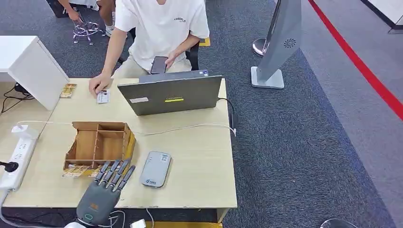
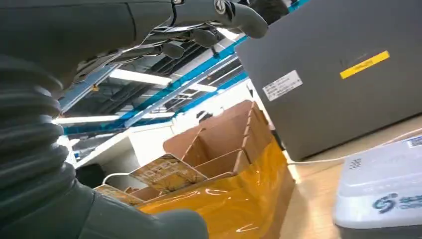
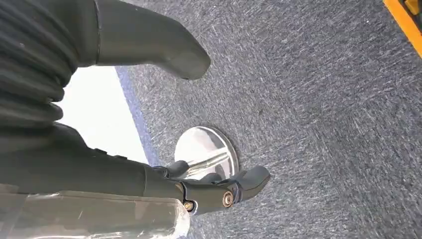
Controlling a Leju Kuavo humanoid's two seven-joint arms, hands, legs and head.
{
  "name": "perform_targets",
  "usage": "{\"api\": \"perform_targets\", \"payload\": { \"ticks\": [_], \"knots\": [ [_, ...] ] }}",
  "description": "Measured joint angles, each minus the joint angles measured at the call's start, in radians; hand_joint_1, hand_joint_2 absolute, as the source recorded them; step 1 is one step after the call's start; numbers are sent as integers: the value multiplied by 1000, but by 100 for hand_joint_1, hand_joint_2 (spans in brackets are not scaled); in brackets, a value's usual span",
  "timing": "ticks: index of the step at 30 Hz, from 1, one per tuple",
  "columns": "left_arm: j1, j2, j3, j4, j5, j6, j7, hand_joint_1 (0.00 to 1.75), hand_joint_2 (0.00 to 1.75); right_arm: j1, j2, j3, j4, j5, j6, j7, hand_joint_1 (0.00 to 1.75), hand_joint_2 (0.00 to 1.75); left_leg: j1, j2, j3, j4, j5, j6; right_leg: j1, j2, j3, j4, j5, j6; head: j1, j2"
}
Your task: Pass the card to the sensor for recognition and then transmit it.
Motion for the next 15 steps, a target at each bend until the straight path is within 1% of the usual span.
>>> {"api": "perform_targets", "payload": {
  "ticks": [3, 6, 15],
  "knots": [
    [6, -6, 26, -3, -5, 6, 17, 0, 175, 1, 0, 0, -2, 0, -2, 8, 0, 175, 0, 0, 0, 0, 0, 0, 0, 0, 0, 0, 0, 0, 0, 0],
    [7, -30, 54, -3, -6, 22, 39, 0, 175, 6, 0, 0, -10, 0, -11, 19, 0, 175, 0, 0, 0, 0, 0, 0, 0, 0, 0, 0, 0, 0, 0, 0],
    [-12, -118, 129, 0, -4, 51, 35, 0, 175, 11, 0, 1, -24, 0, -14, 32, 0, 175, 0, 0, 0, 0, 0, 0, 0, 0, 0, 0, 0, 0, 0, 0]
  ]
}}
